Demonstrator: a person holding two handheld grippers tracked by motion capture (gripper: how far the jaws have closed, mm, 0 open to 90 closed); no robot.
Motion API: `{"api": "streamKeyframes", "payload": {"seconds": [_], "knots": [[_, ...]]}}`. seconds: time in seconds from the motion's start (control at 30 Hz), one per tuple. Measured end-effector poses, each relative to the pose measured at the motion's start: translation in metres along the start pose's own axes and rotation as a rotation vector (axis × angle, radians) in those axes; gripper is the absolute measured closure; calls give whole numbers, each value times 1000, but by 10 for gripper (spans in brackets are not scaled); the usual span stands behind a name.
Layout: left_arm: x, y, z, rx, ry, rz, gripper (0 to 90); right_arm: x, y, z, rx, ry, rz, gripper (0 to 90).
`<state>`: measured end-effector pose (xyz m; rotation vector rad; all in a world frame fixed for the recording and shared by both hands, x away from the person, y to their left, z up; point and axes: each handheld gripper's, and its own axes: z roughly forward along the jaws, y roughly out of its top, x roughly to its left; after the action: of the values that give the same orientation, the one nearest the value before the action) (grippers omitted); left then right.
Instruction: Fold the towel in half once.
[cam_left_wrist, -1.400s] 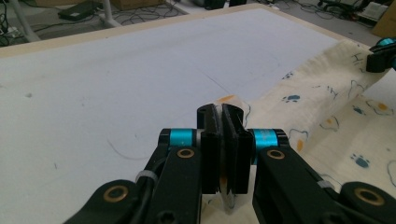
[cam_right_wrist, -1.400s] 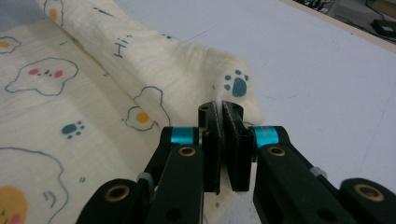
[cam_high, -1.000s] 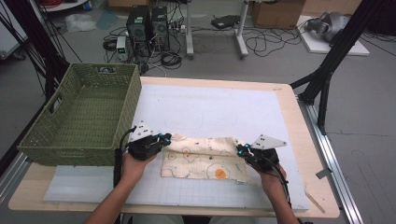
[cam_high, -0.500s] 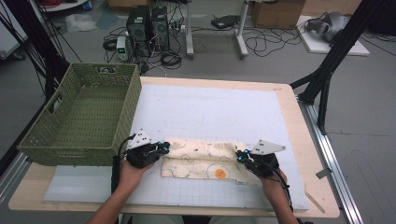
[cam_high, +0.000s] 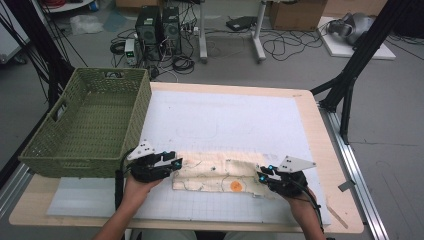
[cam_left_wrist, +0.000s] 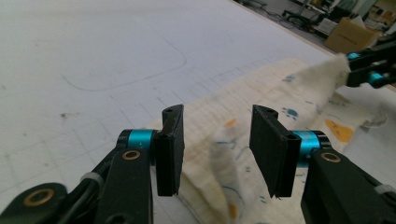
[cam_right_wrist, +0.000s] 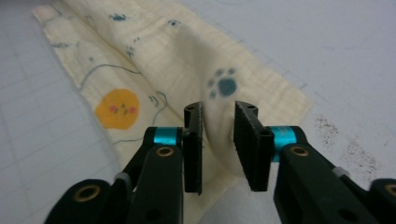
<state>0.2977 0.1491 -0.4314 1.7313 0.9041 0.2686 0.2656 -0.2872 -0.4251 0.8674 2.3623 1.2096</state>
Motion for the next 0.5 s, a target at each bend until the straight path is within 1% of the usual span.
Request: {"api": "streamKeyframes", "payload": {"seconds": [0.07,0.13,0.17,0.23,0.3,0.33,0.43,0.47,0.5], "knots": [[5,0,-1,2,14,-13,530,0,1,-9,-21,-9,-10,689],[9,0,-1,-4,22,-27,529,-4,0,-19,-47,-30,11,681],[10,0,-1,-5,23,-28,528,-7,-2,-24,-58,-46,36,682],[12,1,-1,-5,30,-29,523,-12,-7,-27,-60,-68,69,677],[12,1,1,4,35,-34,523,-15,-9,-28,-55,-81,73,676],[12,1,3,20,39,-35,522,-15,-10,-27,-50,-82,82,673],[13,-1,11,65,54,-42,512,-15,-10,-22,-36,-84,82,662],[14,-1,14,89,61,-53,504,-14,-10,-19,-25,-83,84,659],[14,-2,16,104,63,-53,496,-14,-10,-16,-15,-83,87,643]]}}
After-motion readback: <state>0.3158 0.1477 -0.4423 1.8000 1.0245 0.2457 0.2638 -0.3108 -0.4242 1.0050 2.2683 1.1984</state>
